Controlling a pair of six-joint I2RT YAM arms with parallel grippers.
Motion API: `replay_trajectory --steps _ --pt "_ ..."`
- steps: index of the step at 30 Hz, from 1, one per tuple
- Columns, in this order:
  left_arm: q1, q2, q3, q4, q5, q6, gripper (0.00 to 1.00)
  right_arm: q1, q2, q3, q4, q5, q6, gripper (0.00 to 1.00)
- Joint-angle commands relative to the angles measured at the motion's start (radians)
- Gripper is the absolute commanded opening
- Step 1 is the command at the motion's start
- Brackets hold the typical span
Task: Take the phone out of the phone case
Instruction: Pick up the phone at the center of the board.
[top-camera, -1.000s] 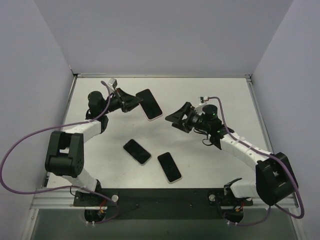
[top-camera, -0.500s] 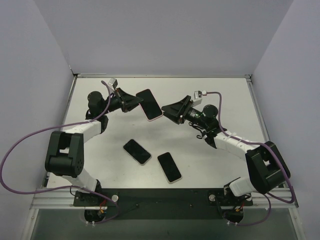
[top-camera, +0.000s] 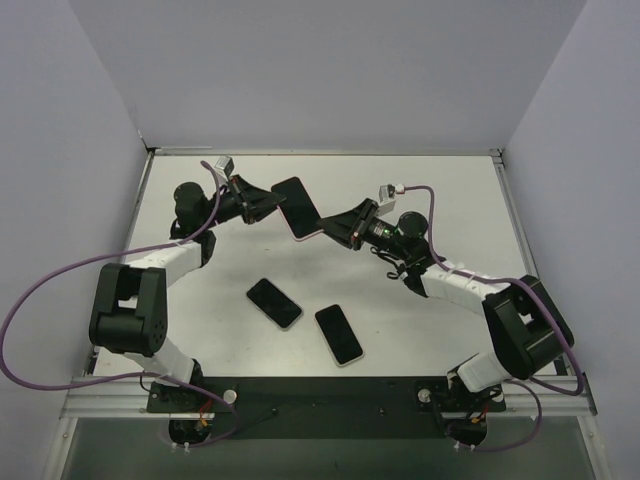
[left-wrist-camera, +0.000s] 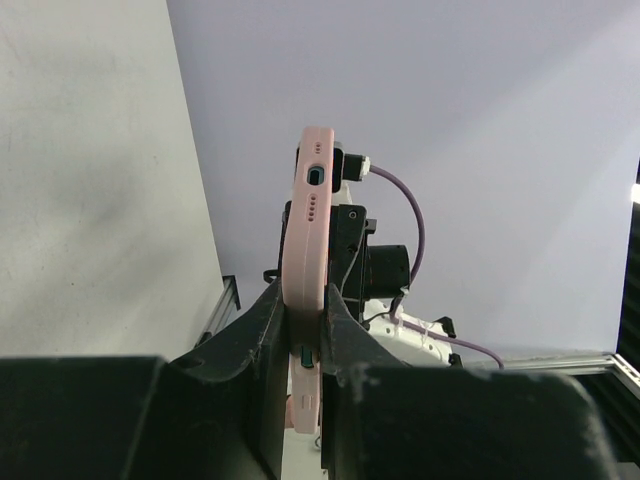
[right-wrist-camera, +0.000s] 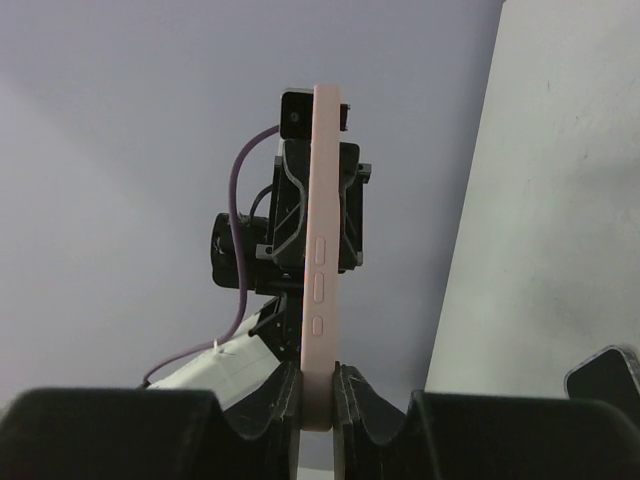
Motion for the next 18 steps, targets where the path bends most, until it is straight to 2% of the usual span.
replay_trajectory --steps 1,3,5,7,8,9,12,16,17,18 --pt "-0.004 -0.041 0.023 0.050 -0.010 0.012 0.00 0.015 0.008 -0.013 0.217 0.038 0.065 0.00" --pt "-0.004 -0.041 0.022 0.056 -0.008 0.012 0.00 0.013 0.039 -0.022 0.286 0.054 0.148 0.00" --pt "-0.004 -0.043 0.012 0.080 -0.014 -0.006 0.00 0.013 0.070 -0.030 0.432 0.095 0.212 0.00" --pt "-0.004 -0.037 -0.003 0.180 -0.027 -0.048 0.00 0.015 0.125 -0.024 0.544 0.130 0.321 0.00" --pt "-0.006 -0.032 -0.009 0.229 -0.033 -0.113 0.00 0.021 0.133 -0.007 0.546 0.149 0.347 0.00" --pt "-0.004 -0.020 -0.014 0.344 -0.040 -0.150 0.00 0.026 0.128 -0.001 0.546 0.161 0.350 0.00" --pt "-0.017 0.002 0.000 0.492 -0.065 -0.261 0.00 0.039 0.134 0.034 0.546 0.208 0.390 0.00" --pt "-0.043 -0.018 0.028 0.465 -0.083 -0.249 0.00 0.044 0.125 0.071 0.546 0.247 0.421 0.00" --pt "-0.053 -0.024 0.034 0.439 -0.082 -0.211 0.00 0.044 0.124 0.079 0.546 0.248 0.417 0.00" --pt "-0.056 -0.038 0.046 0.345 -0.080 -0.182 0.00 0.044 0.114 0.096 0.546 0.250 0.412 0.00"
